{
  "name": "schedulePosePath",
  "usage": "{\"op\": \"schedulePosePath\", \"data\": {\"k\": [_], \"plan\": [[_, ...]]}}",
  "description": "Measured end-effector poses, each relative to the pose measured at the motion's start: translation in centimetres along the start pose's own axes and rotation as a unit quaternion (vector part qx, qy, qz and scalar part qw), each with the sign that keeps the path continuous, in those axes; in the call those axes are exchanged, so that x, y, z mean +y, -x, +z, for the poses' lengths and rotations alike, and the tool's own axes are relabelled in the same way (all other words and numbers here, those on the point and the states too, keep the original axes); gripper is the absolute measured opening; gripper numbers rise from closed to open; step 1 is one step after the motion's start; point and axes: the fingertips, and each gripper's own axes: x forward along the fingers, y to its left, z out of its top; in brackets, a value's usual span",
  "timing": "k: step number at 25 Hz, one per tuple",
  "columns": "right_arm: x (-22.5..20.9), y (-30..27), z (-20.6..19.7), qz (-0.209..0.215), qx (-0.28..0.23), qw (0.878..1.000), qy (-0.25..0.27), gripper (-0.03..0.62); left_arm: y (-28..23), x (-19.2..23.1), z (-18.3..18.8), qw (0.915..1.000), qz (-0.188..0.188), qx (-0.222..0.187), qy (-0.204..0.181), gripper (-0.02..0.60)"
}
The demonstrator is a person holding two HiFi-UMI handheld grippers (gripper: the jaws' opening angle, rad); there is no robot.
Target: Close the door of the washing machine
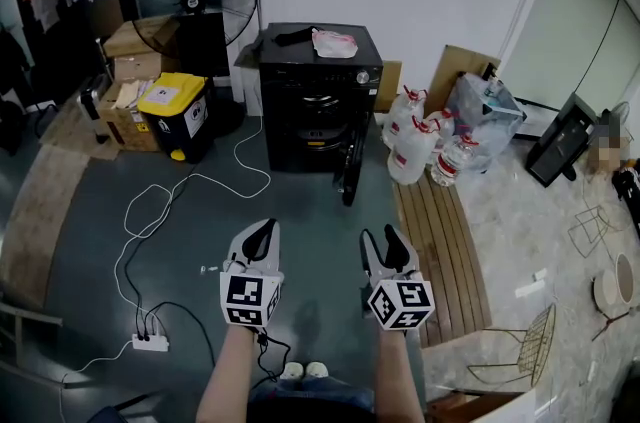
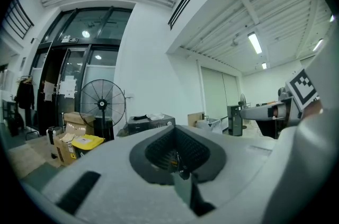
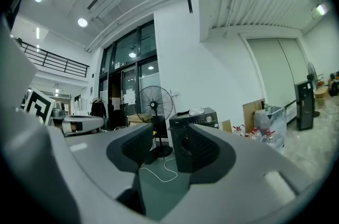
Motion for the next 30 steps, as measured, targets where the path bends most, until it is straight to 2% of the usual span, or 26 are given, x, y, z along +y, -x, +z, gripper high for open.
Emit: {"op": "schedulePosePath", "data": {"k": [9,15,22,30], "plan": [[-0.6,-3.8,-1.3,-0.020,0.004,1.000,-0.007,0.209,-2.6,4.4,-0.1,1.0000,-0.002,-0.008,-0.002,0.008],[-3.7,-9.9,-2.8,-0.028,0.014,0.999,-0.008,0.209,-8.2,8.0,-1.6,0.9999,0.010,-0.003,0.010,0.008],[-11.0,-24.1,-5.7,-0.031,0.020,0.999,-0.007,0.217,-21.6,13.9,-4.0,0.9997,0.025,-0.001,0.002,0.008],[-20.9,-41.6,-6.2,-0.039,0.059,0.997,-0.011,0.224,-40.3,21.8,-2.6,0.9984,0.053,0.013,0.015,0.008]]}}
